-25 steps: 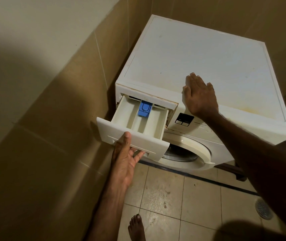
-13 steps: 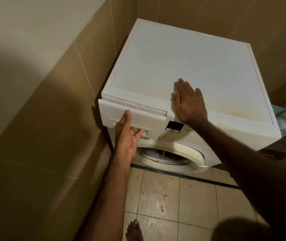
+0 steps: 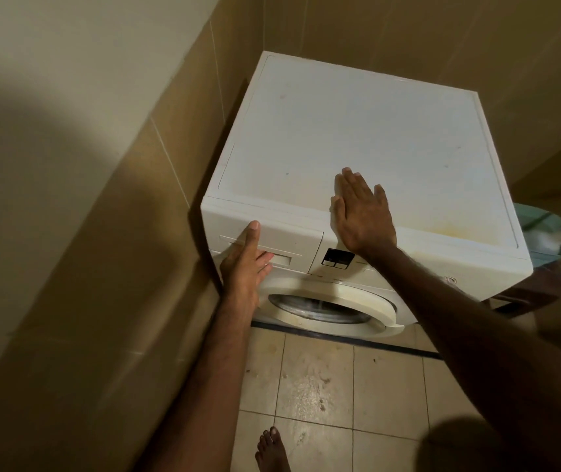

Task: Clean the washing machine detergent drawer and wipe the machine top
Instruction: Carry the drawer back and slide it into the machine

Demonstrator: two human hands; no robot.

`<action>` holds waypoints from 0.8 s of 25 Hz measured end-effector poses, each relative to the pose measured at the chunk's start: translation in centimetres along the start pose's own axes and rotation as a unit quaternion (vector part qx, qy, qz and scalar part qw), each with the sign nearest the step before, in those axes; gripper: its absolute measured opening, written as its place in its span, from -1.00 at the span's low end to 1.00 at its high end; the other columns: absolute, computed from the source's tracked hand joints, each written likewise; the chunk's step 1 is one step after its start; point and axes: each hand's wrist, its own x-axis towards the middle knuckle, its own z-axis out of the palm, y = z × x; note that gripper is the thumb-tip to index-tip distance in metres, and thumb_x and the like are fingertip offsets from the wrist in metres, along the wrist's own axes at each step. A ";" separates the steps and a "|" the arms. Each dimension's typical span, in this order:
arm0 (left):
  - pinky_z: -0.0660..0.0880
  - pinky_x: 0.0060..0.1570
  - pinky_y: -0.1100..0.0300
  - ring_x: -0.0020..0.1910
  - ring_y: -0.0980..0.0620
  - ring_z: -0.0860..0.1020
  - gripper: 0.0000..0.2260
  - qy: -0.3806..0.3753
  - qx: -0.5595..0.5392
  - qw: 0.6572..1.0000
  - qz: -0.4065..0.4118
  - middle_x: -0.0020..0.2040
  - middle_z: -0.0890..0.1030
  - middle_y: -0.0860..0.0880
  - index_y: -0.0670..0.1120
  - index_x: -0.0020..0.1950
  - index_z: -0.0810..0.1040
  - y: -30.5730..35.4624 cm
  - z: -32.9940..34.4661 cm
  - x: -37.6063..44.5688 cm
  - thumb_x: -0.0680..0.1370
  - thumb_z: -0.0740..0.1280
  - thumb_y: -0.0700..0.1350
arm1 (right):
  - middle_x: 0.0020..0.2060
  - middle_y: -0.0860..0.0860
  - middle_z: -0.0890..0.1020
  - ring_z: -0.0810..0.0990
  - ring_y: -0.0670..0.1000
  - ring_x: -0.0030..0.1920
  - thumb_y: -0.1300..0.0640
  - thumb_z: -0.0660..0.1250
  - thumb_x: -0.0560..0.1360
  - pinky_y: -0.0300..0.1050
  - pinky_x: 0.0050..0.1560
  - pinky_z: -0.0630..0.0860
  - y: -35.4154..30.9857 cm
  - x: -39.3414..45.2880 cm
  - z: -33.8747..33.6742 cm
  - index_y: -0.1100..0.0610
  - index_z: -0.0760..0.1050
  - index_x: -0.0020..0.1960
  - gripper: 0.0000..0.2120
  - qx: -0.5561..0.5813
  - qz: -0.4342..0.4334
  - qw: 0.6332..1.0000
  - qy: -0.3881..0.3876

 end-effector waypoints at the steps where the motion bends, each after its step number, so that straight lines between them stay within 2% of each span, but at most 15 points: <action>1: 0.63 0.12 0.06 0.17 -0.12 0.68 -0.49 0.018 0.021 1.000 -0.003 0.20 0.64 -0.13 0.00 0.38 0.59 0.2 -0.1 -0.2 0.49 0.52 0.17 | 0.66 0.08 0.17 0.13 0.08 0.66 -0.03 -0.11 0.72 0.25 0.61 0.08 -0.2 -0.1 -0.1 0.17 0.16 0.66 -0.44 -0.001 0.004 1.000 -0.009; 4: 0.67 -0.01 0.10 0.08 -0.09 0.72 -0.58 0.107 0.057 0.992 0.033 0.10 0.71 -0.12 -0.10 0.27 0.66 0.9 0.1 -1.1 0.50 0.55 0.07 | 0.67 0.09 0.13 0.09 0.09 0.67 -0.06 -0.16 0.68 0.26 0.61 0.06 -0.4 -0.1 -1.2 0.18 0.13 0.67 -0.38 0.012 0.015 0.998 -0.053; 7: 0.68 0.05 0.00 0.03 -0.10 0.72 -0.77 0.173 0.177 0.958 0.144 -0.02 0.75 -0.07 -0.12 0.13 0.71 2.0 1.4 -2.8 0.53 0.50 -0.05 | 0.65 0.16 0.17 0.15 0.16 0.65 -0.08 -0.16 0.63 0.29 0.55 0.18 -0.9 0.4 -3.3 0.25 0.16 0.64 -0.32 0.047 0.012 0.993 -0.103; 10: 0.65 0.03 0.09 0.01 -0.01 0.70 -0.81 0.138 0.364 0.881 0.269 0.02 0.75 -0.03 -0.10 0.16 0.70 3.1 3.9 -5.6 0.58 0.43 -0.09 | 0.62 0.18 0.24 0.23 0.17 0.61 -0.06 -0.11 0.69 0.26 0.50 0.28 -1.7 -0.9 -5.1 0.27 0.21 0.61 -0.39 0.064 0.044 0.992 -0.103; 13: 0.60 0.05 0.10 0.10 -0.01 0.66 -0.75 0.080 0.494 0.781 0.374 0.12 0.72 -0.04 -0.09 0.26 0.66 3.7 6.3 -7.0 0.62 0.39 -0.05 | 0.66 0.12 0.14 0.10 0.11 0.66 -0.08 -0.10 0.75 0.22 0.59 0.13 -1.8 -3.8 -5.8 0.20 0.11 0.66 -0.43 0.012 0.075 0.992 -0.098; 16: 0.51 0.27 -0.03 0.29 -0.11 0.60 -0.64 0.017 0.593 0.677 0.437 0.28 0.67 -0.12 -0.14 0.39 0.59 3.0 8.2 -6.9 0.63 0.38 -0.03 | 0.68 0.09 0.08 0.03 0.07 0.68 -0.20 -0.25 0.70 0.20 0.63 0.02 0.1 -6.3 -6.8 0.16 0.06 0.68 -0.33 0.006 0.093 0.991 -0.100; 18: 0.42 0.39 -0.14 0.43 -0.17 0.51 -0.58 -0.011 0.625 0.635 0.453 0.39 0.60 -0.14 -0.16 0.46 0.53 2.3 9.8 -6.8 0.63 0.37 -0.03 | 0.68 0.09 0.09 0.02 0.06 0.68 -0.24 -0.35 0.64 0.19 0.64 0.01 2.4 -7.0 -7.7 0.14 0.05 0.69 -0.24 0.006 0.111 0.990 -0.091; 20: 0.38 0.43 -0.19 0.50 -0.17 0.44 -0.56 -0.037 0.632 0.623 0.460 0.43 0.57 -0.13 -0.15 0.49 0.50 1.6 11.8 -6.8 0.64 0.35 -0.02 | 0.69 0.08 0.05 -0.03 0.05 0.68 -0.23 -0.29 0.69 0.19 0.64 -0.04 5.1 -7.4 -8.6 0.12 0.03 0.69 -0.31 0.004 0.135 0.987 -0.087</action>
